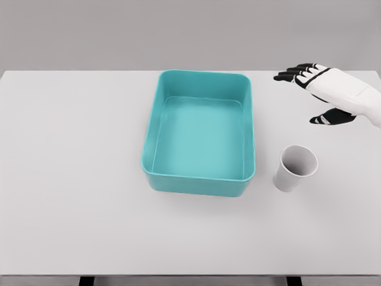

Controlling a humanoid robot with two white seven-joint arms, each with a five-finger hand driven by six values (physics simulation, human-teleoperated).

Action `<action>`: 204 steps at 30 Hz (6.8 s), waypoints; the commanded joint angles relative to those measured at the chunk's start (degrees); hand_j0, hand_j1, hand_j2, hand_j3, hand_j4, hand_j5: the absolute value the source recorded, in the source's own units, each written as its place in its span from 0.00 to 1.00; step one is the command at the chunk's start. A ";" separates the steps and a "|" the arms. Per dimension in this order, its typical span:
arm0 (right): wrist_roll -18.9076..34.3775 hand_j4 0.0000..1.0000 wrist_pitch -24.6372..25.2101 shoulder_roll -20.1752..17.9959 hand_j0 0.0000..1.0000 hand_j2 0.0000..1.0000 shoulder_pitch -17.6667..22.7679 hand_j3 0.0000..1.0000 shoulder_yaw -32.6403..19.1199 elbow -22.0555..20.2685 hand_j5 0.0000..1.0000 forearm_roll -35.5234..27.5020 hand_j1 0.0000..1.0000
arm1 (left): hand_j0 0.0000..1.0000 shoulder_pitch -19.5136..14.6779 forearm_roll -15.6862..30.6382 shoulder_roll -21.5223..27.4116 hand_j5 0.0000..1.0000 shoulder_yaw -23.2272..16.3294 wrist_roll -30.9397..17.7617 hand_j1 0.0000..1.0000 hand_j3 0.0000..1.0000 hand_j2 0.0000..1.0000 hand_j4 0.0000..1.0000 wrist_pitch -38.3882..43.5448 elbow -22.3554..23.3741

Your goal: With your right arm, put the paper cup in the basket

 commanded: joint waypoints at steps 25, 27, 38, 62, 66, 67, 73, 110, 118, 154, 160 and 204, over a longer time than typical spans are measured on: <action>3.07 1.00 -7.19 5.36 1.00 1.00 30.50 1.00 -24.05 -0.07 1.00 -39.01 1.00 | 1.00 0.00 -0.02 0.00 1.00 0.00 -0.01 1.00 1.00 1.00 1.00 0.00 0.00; 3.07 1.00 -7.19 7.91 1.00 1.00 30.76 1.00 -23.61 0.02 1.00 -40.33 1.00 | 1.00 0.00 0.07 0.00 1.00 0.00 -0.01 1.00 1.00 1.00 1.00 0.00 0.00; 3.07 1.00 -6.14 13.10 1.00 1.00 35.07 1.00 -19.13 6.69 1.00 -44.55 1.00 | 1.00 0.00 -0.02 0.00 1.00 0.00 -0.01 1.00 1.00 1.00 1.00 0.00 0.00; 3.07 1.00 1.07 15.56 1.00 1.00 26.46 1.00 -10.51 18.12 1.00 -44.46 1.00 | 1.00 0.00 0.07 0.00 1.00 0.00 -0.01 1.00 1.00 1.00 1.00 0.00 0.00; 3.07 1.00 1.07 15.56 1.00 1.00 26.37 1.00 -10.42 17.94 1.00 -44.46 1.00 | 1.00 0.00 0.07 0.00 1.00 0.00 -0.01 1.00 1.00 1.00 1.00 0.00 0.00; 3.07 1.00 1.07 15.56 1.00 1.00 26.28 1.00 -10.42 17.86 1.00 -44.46 1.00 | 1.00 0.00 -0.02 0.00 1.00 0.00 -0.01 1.00 1.00 1.00 1.00 0.00 0.00; 3.07 1.00 1.07 16.09 1.00 1.00 25.58 1.00 -9.37 17.68 1.00 -44.46 1.00 | 1.00 0.00 0.07 0.00 1.00 0.00 -0.01 1.00 1.00 1.00 1.00 0.00 0.00; 3.07 0.74 2.21 17.85 0.74 0.74 23.55 0.74 -6.03 17.51 0.74 -43.76 0.74 | 1.00 0.00 0.07 0.00 1.00 0.00 -0.01 1.00 1.00 1.00 1.00 0.00 0.00; 3.07 0.60 2.39 17.41 0.60 0.60 23.38 0.60 -6.73 16.71 0.60 -43.67 0.60 | 1.00 0.00 -0.02 0.00 1.00 0.00 -0.01 1.00 1.00 1.00 1.00 0.00 0.00; 3.07 0.54 7.31 19.69 0.54 0.54 10.02 0.54 -5.50 14.52 0.54 -43.41 0.54 | 1.00 0.00 0.07 0.00 1.00 0.00 -0.01 1.00 1.00 1.00 1.00 0.00 0.00; 3.07 0.54 8.72 21.54 0.54 0.54 6.51 0.54 -4.19 15.13 0.54 -40.86 0.54 | 1.00 0.00 -0.02 0.00 1.00 0.00 -0.01 1.00 1.00 1.00 1.00 0.00 0.00; 3.07 0.54 5.55 26.64 0.54 0.54 -12.92 0.54 15.85 22.08 0.54 -10.01 0.54 | 1.00 0.00 -0.02 0.00 1.00 0.00 -0.01 1.00 1.00 1.00 1.00 0.00 0.00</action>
